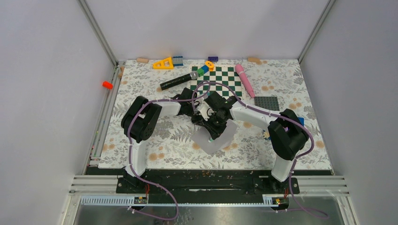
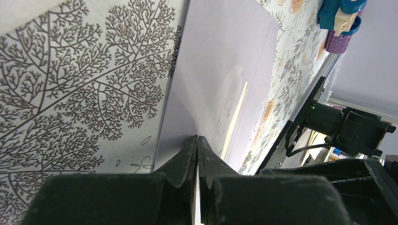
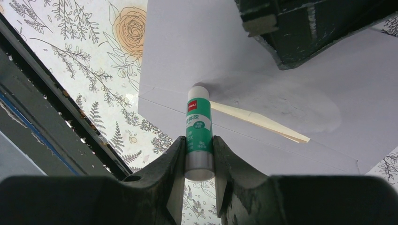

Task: Place the letter into the envelope and seal it
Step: Paint the envelope at the center of the board.

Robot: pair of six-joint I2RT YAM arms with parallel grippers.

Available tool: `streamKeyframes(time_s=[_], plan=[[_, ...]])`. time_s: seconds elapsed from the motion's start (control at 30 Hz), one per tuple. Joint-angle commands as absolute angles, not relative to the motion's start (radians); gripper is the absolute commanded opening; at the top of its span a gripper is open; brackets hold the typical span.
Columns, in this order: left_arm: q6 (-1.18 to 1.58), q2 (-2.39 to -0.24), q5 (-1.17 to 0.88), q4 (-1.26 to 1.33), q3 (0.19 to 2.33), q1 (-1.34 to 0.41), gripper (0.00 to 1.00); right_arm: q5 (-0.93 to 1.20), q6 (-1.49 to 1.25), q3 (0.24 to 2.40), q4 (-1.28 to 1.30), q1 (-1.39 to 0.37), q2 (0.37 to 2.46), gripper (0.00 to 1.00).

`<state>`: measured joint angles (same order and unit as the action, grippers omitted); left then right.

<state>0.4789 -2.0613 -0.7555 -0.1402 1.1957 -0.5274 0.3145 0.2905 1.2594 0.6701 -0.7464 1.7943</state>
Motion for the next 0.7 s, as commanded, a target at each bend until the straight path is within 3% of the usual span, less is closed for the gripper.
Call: streamKeyframes(time_s=[0.0,0.67], plan=[[0.422,-2.065,-0.613,-0.158,1.166,-0.534,0.00,0.233,0.294,1.283,0.680,-0.751,1.790,0.00],[0.420,-2.060,-0.607,-0.158,1.165,-0.534,0.00,0.212,0.302,1.257,0.680,-0.705,1.753,0.00]])
